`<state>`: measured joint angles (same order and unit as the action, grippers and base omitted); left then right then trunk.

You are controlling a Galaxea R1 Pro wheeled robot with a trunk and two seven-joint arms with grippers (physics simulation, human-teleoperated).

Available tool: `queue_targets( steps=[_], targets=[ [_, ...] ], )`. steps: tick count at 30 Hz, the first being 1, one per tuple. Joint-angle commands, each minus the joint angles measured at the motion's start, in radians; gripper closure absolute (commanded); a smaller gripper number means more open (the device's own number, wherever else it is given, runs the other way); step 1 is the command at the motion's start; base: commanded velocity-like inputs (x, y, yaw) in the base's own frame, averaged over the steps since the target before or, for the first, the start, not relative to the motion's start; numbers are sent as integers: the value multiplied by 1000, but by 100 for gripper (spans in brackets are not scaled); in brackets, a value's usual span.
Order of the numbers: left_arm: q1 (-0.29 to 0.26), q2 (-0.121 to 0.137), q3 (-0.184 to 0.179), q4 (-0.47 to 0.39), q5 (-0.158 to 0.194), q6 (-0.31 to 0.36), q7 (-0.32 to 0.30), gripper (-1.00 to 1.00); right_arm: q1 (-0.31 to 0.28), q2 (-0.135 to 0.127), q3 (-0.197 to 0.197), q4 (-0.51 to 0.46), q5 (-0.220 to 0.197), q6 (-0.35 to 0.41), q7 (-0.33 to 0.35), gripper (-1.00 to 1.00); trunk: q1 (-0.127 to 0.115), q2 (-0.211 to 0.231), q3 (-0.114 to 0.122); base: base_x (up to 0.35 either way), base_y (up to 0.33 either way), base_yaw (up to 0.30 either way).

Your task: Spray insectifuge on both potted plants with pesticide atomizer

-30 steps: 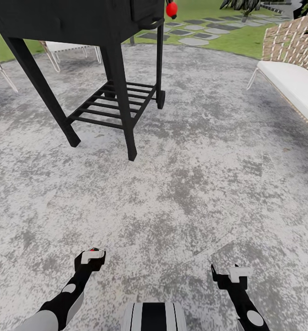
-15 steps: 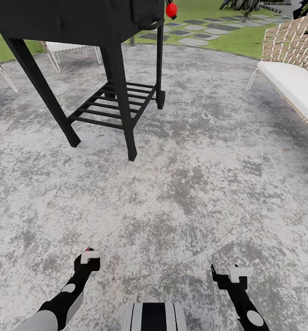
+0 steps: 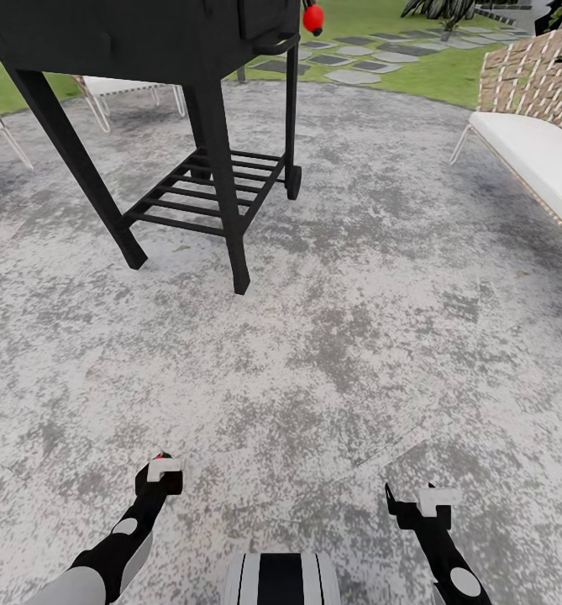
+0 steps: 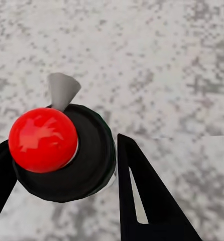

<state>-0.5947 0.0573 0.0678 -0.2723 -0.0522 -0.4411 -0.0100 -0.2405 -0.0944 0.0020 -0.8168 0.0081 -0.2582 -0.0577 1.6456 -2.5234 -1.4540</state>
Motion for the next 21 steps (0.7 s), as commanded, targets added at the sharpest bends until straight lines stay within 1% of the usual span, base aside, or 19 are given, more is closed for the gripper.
queue_targets(
  steps=[1, 3, 15, 17, 19, 20, 21],
  targets=[
    [-1, -1, 6, 2, -6, -4, -1, 100, 0, 0, 1, 1, 1, -3, -4, -100, 0, 0, -1, 0, 0, 0],
    [-1, -4, 6, -2, -6, 0, -1, 100, 0, 1, 1, 1, 1, -3, -4, -100, -1, 0, 7, 0, 0, 0],
    [-1, -2, 7, -3, -6, 8, -1, 100, 0, 2, 3, 3, 1, -3, -4, -100, -6, 3, 54, 0, 0, 0],
    [-1, -6, 7, -3, -9, 11, 2, 100, 0, 2, 3, 2, 1, -4, -4, -100, -7, 4, 61, 0, 0, 0],
    [-1, -4, 1, 1, -16, 13, 6, 100, 0, 4, 4, 1, 1, -8, -4, -100, -8, 4, 69, 0, 0, 0],
    [15, 8, 8, 23, -14, 11, 17, 100, 2, 0, 2, 6, 1, -9, -5, -100, -9, 4, 74, 0, 0, 0],
    [40, 12, 10, 26, -13, 7, 24, 100, 3, 0, 1, 17, 1, -10, -5, -100, -9, 4, 79, 0, 0, 0]
  ],
)
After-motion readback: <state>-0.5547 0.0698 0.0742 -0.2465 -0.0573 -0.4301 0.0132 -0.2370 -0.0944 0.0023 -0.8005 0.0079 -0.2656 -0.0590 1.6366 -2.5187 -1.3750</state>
